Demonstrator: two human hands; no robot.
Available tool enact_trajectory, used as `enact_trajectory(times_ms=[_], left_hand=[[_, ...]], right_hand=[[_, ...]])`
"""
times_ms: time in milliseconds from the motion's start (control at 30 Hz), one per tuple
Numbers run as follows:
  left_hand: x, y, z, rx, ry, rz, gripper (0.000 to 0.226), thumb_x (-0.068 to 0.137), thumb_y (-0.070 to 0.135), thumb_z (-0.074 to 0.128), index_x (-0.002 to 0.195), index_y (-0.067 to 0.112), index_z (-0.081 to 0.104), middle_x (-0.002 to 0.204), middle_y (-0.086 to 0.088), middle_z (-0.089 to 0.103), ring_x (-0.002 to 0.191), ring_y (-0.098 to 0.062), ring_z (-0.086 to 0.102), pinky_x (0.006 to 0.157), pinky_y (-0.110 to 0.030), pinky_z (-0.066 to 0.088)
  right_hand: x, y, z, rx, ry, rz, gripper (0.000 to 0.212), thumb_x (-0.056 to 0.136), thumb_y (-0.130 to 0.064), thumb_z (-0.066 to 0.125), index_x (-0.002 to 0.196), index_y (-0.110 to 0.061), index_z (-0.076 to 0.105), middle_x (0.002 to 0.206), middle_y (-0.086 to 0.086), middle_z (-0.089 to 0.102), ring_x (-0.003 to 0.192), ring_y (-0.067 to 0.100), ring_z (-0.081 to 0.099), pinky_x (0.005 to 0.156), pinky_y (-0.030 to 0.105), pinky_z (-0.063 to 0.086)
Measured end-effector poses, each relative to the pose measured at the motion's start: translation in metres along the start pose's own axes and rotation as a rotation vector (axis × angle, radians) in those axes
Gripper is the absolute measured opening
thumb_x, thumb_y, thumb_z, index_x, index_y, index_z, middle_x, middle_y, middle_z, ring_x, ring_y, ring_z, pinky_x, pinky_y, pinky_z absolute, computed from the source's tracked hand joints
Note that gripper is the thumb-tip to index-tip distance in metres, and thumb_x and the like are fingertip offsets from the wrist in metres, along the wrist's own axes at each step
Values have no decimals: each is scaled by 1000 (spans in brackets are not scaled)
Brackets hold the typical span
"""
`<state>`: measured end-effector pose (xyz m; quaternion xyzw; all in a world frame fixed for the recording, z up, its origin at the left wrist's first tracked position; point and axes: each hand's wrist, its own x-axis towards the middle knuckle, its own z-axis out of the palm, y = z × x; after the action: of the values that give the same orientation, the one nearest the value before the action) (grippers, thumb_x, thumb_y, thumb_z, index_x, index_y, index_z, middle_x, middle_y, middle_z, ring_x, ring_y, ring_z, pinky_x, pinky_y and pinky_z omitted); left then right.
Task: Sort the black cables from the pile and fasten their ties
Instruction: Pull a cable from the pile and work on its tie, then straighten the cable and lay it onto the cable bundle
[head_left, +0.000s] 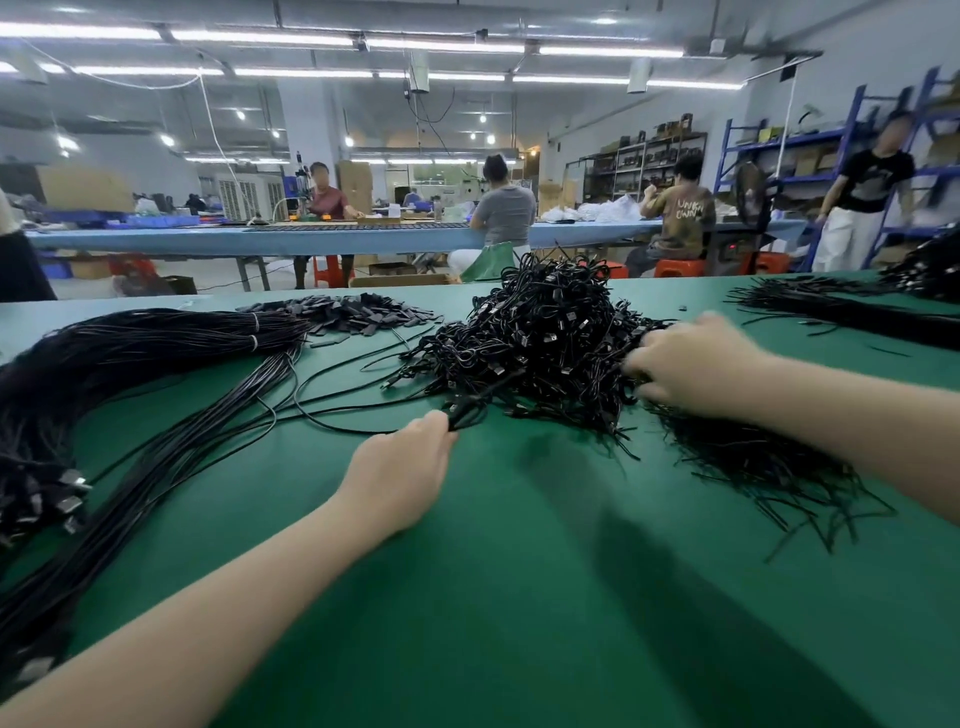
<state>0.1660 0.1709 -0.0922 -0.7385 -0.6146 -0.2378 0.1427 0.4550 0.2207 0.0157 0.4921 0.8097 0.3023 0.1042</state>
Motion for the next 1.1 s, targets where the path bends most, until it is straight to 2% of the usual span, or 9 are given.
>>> enact_trajectory(times_ms=[100, 200, 333, 433, 533, 733, 867, 1000, 1100], left_hand=[[-2, -8, 8, -260, -42, -92, 32, 103, 36, 28, 76, 19, 30, 70, 0, 48, 63, -24, 50, 57, -35, 29], [-3, -12, 9, -434, -65, -118, 35, 103, 36, 30, 74, 16, 33, 67, -4, 50, 60, -23, 45, 60, -41, 36], [-1, -17, 10, -624, -70, -174, 35, 103, 32, 33, 80, 5, 40, 72, -11, 50, 74, -35, 52, 73, -49, 43], [-1, -21, 13, -728, -104, -207, 32, 103, 31, 34, 79, 11, 40, 71, -3, 45, 70, -26, 47, 69, -47, 43], [1, -24, 17, -831, -127, -230, 29, 104, 29, 34, 78, 15, 40, 70, 1, 42, 71, -20, 42, 67, -38, 38], [3, -26, 18, -902, -171, -263, 29, 104, 29, 34, 78, 17, 41, 71, 3, 43, 70, -18, 38, 69, -37, 36], [2, -23, 15, -932, -181, -275, 28, 104, 27, 34, 78, 16, 39, 72, 2, 41, 72, -19, 37, 70, -36, 35], [2, -20, 12, -952, -177, -297, 24, 104, 26, 35, 85, 11, 39, 72, 1, 40, 75, -19, 37, 68, -35, 34], [2, -19, 11, -944, -178, -302, 25, 103, 27, 35, 85, 11, 39, 72, 0, 41, 74, -19, 37, 68, -35, 35]], right_hand=[[-14, 43, 17, -15, -228, 96, 25, 92, -48, 53, 114, -42, 62, 115, -16, 62, 106, 10, 60, 82, 28, 47], [-20, 56, 36, 34, -286, 105, 25, 90, -49, 56, 114, -46, 63, 114, -19, 63, 104, 8, 61, 77, 24, 51], [-20, 51, 55, -54, -202, 58, 28, 92, -51, 52, 118, -47, 60, 115, -18, 62, 102, 8, 63, 72, 22, 48], [-15, 45, 63, -143, -109, 35, 27, 97, -46, 46, 121, -44, 57, 118, -15, 59, 101, 9, 63, 64, 21, 42], [-12, 42, 68, -203, -86, 82, 23, 97, -43, 44, 108, -41, 64, 109, -18, 61, 95, 7, 64, 67, 21, 50], [-11, 41, 74, 45, -61, 188, 22, 93, -49, 51, 112, -48, 63, 110, -15, 63, 98, 11, 64, 63, 23, 48], [-7, 38, 74, 303, -90, 284, 19, 86, -52, 63, 99, -41, 71, 90, -9, 64, 84, 18, 60, 70, 31, 54], [1, 35, 80, 282, -67, 344, 16, 82, -47, 68, 97, -42, 70, 98, -5, 68, 89, 22, 64, 72, 33, 56], [8, 37, 86, 296, -60, 355, 11, 77, -47, 72, 86, -40, 72, 86, -5, 67, 80, 22, 64, 69, 36, 57]])
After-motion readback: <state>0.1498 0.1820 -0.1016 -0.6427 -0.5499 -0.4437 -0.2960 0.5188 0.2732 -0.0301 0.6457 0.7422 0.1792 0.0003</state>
